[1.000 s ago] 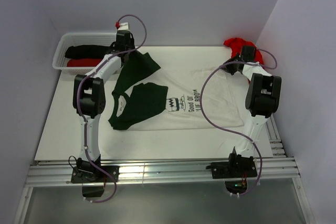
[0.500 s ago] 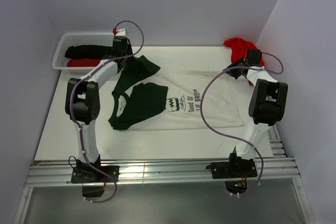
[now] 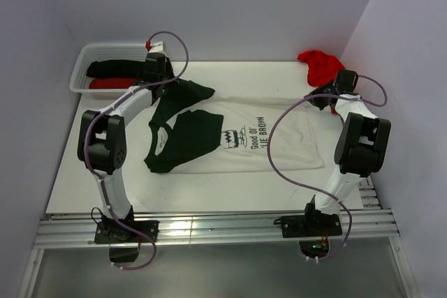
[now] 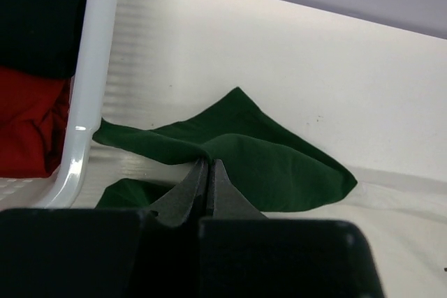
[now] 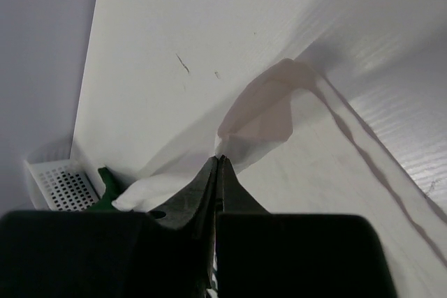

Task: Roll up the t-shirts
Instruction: Fold the tshirt

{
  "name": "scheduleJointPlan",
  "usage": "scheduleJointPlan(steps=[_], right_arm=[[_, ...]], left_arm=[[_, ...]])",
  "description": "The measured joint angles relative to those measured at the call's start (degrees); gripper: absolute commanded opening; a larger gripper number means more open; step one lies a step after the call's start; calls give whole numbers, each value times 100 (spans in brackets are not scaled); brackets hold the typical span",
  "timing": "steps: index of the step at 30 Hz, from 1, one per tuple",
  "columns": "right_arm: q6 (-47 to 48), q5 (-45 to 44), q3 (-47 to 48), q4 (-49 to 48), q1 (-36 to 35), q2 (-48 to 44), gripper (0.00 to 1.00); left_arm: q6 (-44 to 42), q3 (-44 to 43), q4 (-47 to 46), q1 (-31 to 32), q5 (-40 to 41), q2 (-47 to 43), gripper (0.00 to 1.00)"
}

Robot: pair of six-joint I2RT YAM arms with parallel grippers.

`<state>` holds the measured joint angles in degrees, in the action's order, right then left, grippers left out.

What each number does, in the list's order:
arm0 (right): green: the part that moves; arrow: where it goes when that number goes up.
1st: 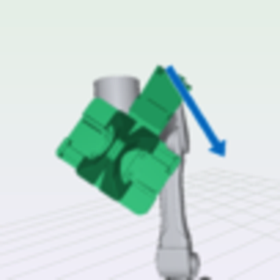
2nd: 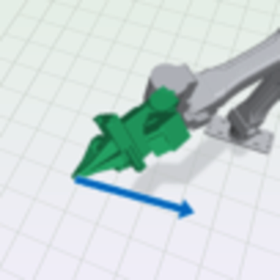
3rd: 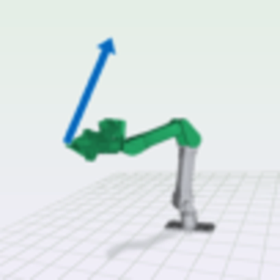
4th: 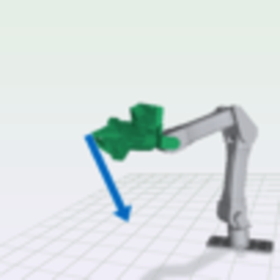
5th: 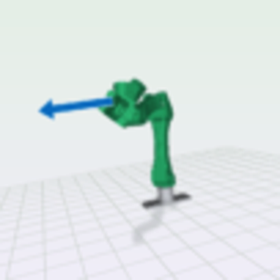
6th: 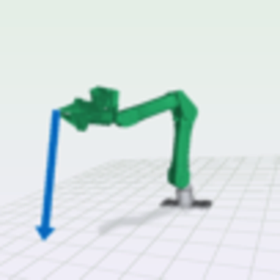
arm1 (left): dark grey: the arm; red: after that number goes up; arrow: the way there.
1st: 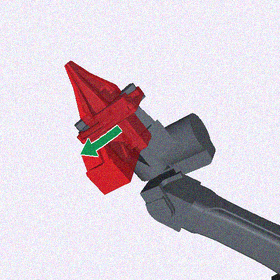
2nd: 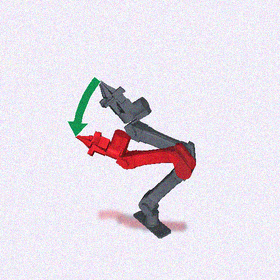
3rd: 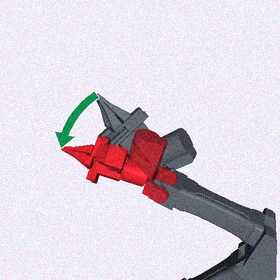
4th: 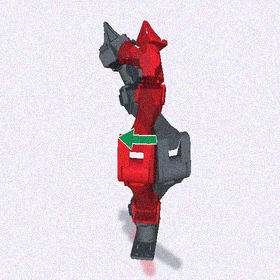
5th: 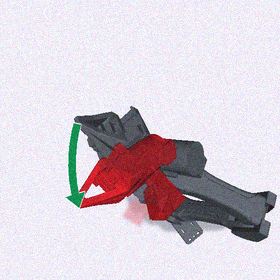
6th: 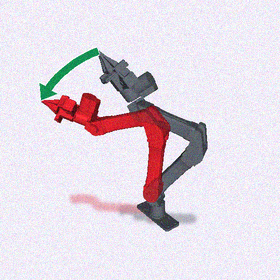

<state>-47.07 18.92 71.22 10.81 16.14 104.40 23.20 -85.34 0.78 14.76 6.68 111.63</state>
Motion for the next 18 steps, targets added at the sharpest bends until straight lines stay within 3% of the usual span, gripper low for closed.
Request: scheduleJointPlan(steps=[18], right_arm=[[-2, 2, -723, 79, 245, -931, 0]], left_arm=[[0, 1338, -229, 28, 24, -1266, 0]])
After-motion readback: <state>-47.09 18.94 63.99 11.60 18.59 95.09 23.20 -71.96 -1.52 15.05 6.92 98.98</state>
